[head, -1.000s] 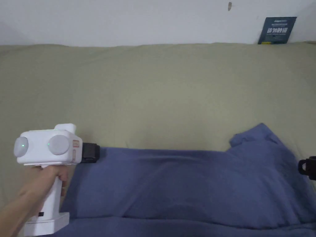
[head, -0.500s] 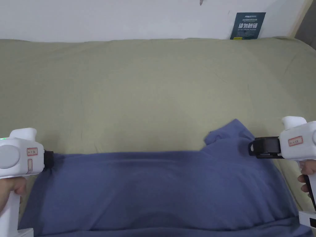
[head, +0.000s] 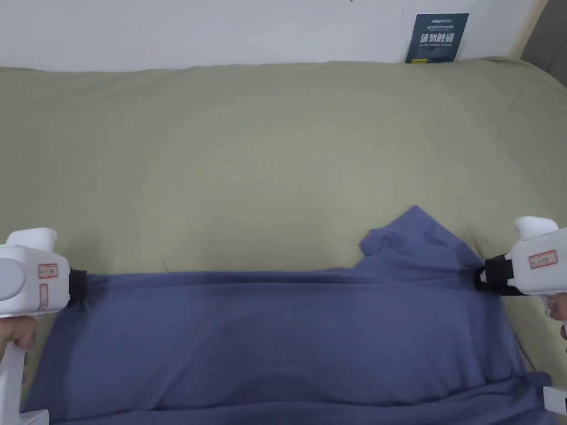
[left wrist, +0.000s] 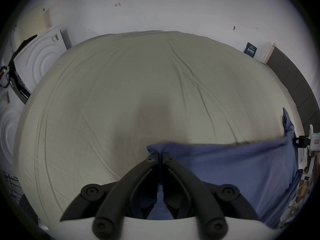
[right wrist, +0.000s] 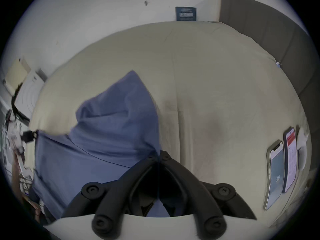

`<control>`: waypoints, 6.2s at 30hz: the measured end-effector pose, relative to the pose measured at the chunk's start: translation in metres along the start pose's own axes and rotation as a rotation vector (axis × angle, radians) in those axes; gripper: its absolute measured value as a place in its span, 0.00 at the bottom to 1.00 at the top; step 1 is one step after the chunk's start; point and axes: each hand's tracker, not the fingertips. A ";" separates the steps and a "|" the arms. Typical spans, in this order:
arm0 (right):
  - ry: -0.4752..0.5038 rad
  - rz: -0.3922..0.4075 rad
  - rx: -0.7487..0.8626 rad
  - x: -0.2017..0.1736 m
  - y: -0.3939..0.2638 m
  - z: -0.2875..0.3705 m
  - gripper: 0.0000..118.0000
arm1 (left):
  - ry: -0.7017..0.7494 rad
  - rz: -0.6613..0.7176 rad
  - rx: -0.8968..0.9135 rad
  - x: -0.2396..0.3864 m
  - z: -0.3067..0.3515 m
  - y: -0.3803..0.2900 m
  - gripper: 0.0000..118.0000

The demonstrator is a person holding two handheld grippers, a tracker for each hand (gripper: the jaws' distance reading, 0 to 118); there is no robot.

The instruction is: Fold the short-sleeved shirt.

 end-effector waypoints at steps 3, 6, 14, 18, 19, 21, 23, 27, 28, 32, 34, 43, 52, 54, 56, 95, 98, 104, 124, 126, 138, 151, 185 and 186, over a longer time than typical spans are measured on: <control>-0.003 0.058 0.025 -0.002 -0.006 0.018 0.02 | -0.003 -0.009 0.013 -0.004 0.014 -0.002 0.02; 0.029 0.045 0.059 0.006 -0.011 0.042 0.02 | 0.001 -0.009 0.035 -0.012 0.036 -0.007 0.02; 0.090 0.034 0.132 -0.002 -0.040 0.111 0.02 | -0.037 0.012 0.113 -0.032 0.116 -0.035 0.02; 0.118 0.058 0.163 -0.007 -0.068 0.148 0.02 | -0.043 -0.001 0.157 -0.040 0.160 -0.064 0.02; 0.118 0.064 0.174 -0.012 -0.077 0.157 0.02 | -0.043 0.001 0.165 -0.043 0.168 -0.073 0.02; 0.131 0.064 0.188 -0.011 -0.096 0.173 0.02 | -0.056 0.006 0.172 -0.046 0.183 -0.093 0.02; 0.136 0.065 0.196 -0.012 -0.116 0.184 0.02 | -0.057 0.004 0.176 -0.050 0.193 -0.114 0.02; 0.147 0.088 0.185 -0.011 -0.156 0.196 0.02 | -0.059 0.007 0.170 -0.057 0.210 -0.160 0.02; 0.154 0.085 0.176 -0.010 -0.167 0.195 0.02 | -0.058 0.016 0.165 -0.059 0.211 -0.171 0.02; 0.154 0.043 0.131 -0.001 -0.203 0.183 0.02 | -0.069 0.041 0.099 -0.066 0.206 -0.213 0.02; 0.155 0.038 0.101 0.002 -0.216 0.171 0.02 | -0.073 0.048 0.036 -0.068 0.191 -0.228 0.02; 0.141 0.015 0.033 0.018 -0.230 0.143 0.02 | -0.088 0.124 -0.018 -0.079 0.167 -0.239 0.02; 0.045 0.089 0.067 -0.015 -0.235 0.188 0.97 | 0.068 0.017 0.073 -0.094 0.222 -0.232 0.97; 0.041 0.095 0.118 -0.034 -0.232 0.202 0.97 | 0.051 0.068 0.114 -0.103 0.223 -0.228 0.97; 0.047 0.100 0.128 -0.058 -0.236 0.204 0.90 | -0.017 0.110 0.149 -0.108 0.232 -0.222 0.78; 0.071 0.201 0.251 -0.187 -0.241 0.200 0.01 | -0.886 0.385 -0.276 -0.134 0.063 -0.171 1.00; 0.085 0.190 0.236 -0.187 -0.243 0.194 0.01 | -0.841 0.285 -0.231 -0.133 0.065 -0.173 0.76; 0.112 0.177 0.216 -0.190 -0.248 0.190 0.01 | -0.813 0.468 -0.273 -0.150 0.047 -0.191 0.03; 0.119 0.167 0.283 -0.163 -0.235 0.211 0.01 | -0.512 0.469 -0.129 -0.227 0.140 -0.162 0.02; 0.127 0.165 0.281 -0.162 -0.235 0.210 0.01 | -0.478 0.473 -0.116 -0.231 0.150 -0.158 0.02; 0.194 0.186 0.277 -0.158 -0.244 0.216 0.01 | -0.287 0.232 -0.096 -0.133 0.225 -0.119 0.02; 0.279 0.222 0.287 -0.146 -0.257 0.228 0.01 | -0.263 -0.008 -0.190 0.075 0.211 -0.118 0.02; 0.299 0.166 0.246 -0.142 -0.265 0.215 0.01 | -0.259 0.020 -0.194 0.085 0.131 -0.192 0.00; 0.295 0.160 0.245 -0.142 -0.265 0.215 0.01 | -0.309 0.044 -0.203 0.100 0.127 -0.196 0.00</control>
